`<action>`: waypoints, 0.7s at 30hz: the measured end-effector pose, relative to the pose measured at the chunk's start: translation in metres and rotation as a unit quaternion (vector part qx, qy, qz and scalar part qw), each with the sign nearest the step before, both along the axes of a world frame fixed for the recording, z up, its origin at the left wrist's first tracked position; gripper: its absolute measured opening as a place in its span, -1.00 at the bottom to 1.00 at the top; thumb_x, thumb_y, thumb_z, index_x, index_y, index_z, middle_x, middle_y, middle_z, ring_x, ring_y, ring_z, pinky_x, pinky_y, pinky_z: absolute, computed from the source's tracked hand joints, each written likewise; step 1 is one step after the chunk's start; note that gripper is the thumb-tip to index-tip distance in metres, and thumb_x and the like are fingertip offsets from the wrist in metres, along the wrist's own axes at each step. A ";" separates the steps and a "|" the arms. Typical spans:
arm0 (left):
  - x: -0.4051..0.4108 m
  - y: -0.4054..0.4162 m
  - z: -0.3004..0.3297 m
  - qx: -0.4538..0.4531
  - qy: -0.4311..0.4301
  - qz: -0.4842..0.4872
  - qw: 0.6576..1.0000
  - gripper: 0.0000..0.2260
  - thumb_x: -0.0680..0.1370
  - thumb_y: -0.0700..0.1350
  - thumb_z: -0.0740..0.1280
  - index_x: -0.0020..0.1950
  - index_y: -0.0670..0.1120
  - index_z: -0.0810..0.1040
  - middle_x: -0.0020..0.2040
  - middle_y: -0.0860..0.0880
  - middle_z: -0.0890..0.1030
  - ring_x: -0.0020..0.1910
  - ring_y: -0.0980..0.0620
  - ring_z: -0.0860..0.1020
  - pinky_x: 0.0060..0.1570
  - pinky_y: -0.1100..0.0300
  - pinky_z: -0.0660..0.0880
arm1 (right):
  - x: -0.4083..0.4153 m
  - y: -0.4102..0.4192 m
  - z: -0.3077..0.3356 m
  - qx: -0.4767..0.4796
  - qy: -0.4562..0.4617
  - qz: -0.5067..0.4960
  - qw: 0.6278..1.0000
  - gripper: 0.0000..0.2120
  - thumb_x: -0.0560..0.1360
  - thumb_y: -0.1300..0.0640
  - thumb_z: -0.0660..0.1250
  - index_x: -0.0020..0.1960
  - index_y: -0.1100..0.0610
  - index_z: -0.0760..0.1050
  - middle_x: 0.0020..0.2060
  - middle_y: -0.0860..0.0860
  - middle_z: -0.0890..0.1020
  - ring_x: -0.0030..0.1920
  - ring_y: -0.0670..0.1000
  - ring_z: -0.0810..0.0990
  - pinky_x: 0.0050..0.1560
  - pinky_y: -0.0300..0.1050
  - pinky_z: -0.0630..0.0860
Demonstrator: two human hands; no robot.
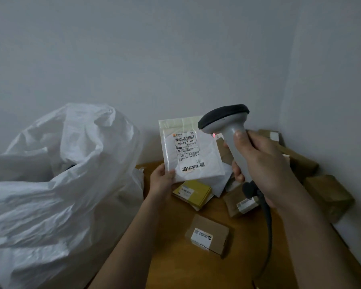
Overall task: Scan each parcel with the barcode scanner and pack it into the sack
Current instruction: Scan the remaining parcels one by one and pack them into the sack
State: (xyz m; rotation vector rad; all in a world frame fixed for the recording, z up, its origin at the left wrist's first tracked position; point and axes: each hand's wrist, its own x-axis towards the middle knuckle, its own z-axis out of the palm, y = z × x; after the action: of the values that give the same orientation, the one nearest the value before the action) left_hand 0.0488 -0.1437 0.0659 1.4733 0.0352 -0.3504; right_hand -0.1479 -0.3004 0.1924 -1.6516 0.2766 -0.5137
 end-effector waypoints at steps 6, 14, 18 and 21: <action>-0.004 0.006 0.033 -0.041 -0.024 -0.004 0.999 -0.82 0.62 -0.31 0.22 0.01 -0.07 0.55 -0.19 -0.05 0.72 -0.22 -0.04 0.71 -0.36 0.14 0.61 | 0.008 0.016 0.023 -0.040 -0.014 -0.017 0.999 -0.68 0.63 -0.16 0.10 -0.06 0.02 0.49 -0.50 -0.07 0.54 -0.47 -0.15 0.49 -0.42 -0.26 0.46; -0.011 0.016 0.065 -0.069 -0.054 -0.006 0.996 -0.80 0.62 -0.34 0.22 0.05 -0.09 0.57 -0.12 -0.08 0.71 -0.18 -0.04 0.71 -0.33 0.13 0.62 | 0.015 0.035 0.045 -0.063 -0.050 -0.024 0.996 -0.67 0.65 -0.11 0.11 -0.04 0.11 0.49 -0.55 -0.09 0.51 -0.50 -0.16 0.47 -0.47 -0.28 0.44; -0.014 0.028 0.081 -0.070 -0.087 -0.005 0.994 -0.79 0.62 -0.32 0.22 0.22 -0.18 0.52 0.05 -0.17 0.66 -0.06 -0.10 0.69 -0.15 0.03 0.65 | 0.019 0.047 0.056 -0.072 -0.061 -0.026 0.995 -0.66 0.65 -0.11 0.11 -0.03 0.12 0.49 -0.51 -0.06 0.50 -0.50 -0.17 0.46 -0.48 -0.30 0.43; -0.015 0.039 0.090 -0.051 -0.115 0.005 0.992 -0.81 0.61 -0.33 0.24 0.16 -0.16 0.55 0.06 -0.18 0.66 0.03 -0.17 0.67 0.07 -0.18 0.59 | 0.021 0.057 0.059 -0.090 -0.066 -0.024 0.993 -0.66 0.65 -0.13 0.09 -0.02 0.09 0.48 -0.45 -0.02 0.52 -0.48 -0.17 0.47 -0.46 -0.29 0.43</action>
State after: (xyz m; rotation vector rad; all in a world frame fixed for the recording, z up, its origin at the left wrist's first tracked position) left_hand 0.0339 -0.1050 0.1559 1.4038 -0.1583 -0.1699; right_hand -0.1268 -0.2437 0.2516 -1.7790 0.1762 -0.6985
